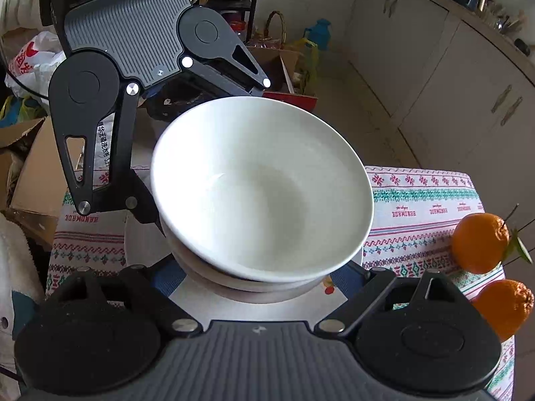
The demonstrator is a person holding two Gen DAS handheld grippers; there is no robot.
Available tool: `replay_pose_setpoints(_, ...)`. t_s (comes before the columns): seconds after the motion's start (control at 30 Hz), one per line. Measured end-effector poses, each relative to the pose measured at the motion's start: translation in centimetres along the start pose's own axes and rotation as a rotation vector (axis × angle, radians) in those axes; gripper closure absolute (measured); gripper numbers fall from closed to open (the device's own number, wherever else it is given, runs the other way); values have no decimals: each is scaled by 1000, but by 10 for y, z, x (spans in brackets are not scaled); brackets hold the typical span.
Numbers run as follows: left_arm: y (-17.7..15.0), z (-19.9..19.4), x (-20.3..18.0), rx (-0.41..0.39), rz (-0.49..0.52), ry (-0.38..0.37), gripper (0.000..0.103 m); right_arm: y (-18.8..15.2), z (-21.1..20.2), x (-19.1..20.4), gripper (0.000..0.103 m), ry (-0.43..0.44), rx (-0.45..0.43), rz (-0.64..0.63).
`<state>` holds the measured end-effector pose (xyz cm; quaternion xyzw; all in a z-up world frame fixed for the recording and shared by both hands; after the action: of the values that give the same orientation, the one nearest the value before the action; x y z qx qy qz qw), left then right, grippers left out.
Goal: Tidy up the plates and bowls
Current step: 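Lift the bowl stack with both grippers and carry it over the plate stack, then lower the bowls onto the plates and open both grippers, withdrawing them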
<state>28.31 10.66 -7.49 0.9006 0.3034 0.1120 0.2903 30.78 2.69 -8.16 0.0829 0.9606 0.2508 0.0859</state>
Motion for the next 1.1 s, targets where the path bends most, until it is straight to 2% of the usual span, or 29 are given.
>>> replay_pose_setpoints(0.17, 0, 0, 4, -3, 5, 7, 23, -1, 2, -6, 9, 20, -10, 36)
replay_pose_setpoints(0.43, -1, -1, 1, -15, 12, 28, 22, -3, 3, -4, 8, 3, -17, 41)
replay_pose_setpoints(0.5, -2, -3, -1, -24, 9, 44, 19, -4, 2, -4, 5, -1, -24, 52)
replay_pose_setpoints(0.57, -2, -8, -3, -41, -12, 55, 11, -4, -3, -1, 0, -5, -33, 60)
replay_pose_setpoints(0.67, -4, -18, -9, -62, -52, 73, 9, -7, -13, 6, 0, -36, -38, 68)
replay_pose_setpoints(0.83, -10, -42, -31, -109, -64, 205, 7, -20, -41, 26, 0, -157, -48, 87)
replay_pose_setpoints(0.93, -11, -65, -52, -196, -91, 322, 2, -32, -62, 37, 0, -270, -66, 161)
replay_pose_setpoints(1.03, -10, -87, -76, -308, -153, 454, 0, -46, -81, 45, 0, -399, -83, 306)
replay_pose_setpoints(1.1, -10, -98, -88, -339, -237, 554, 1, -57, -93, 48, 0, -492, -89, 443)
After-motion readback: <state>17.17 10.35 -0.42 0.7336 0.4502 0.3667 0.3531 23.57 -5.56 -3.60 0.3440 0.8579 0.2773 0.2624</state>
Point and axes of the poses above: each gripper's, at about its wrist camera, not at the fingertips, and z roughly the way its jaws point, x to its left, y to its top, the point moved 6 cm from there along z, roughly the way its jaws point, and after that the axes turned 1 degree about z, right-handed, at the moved point
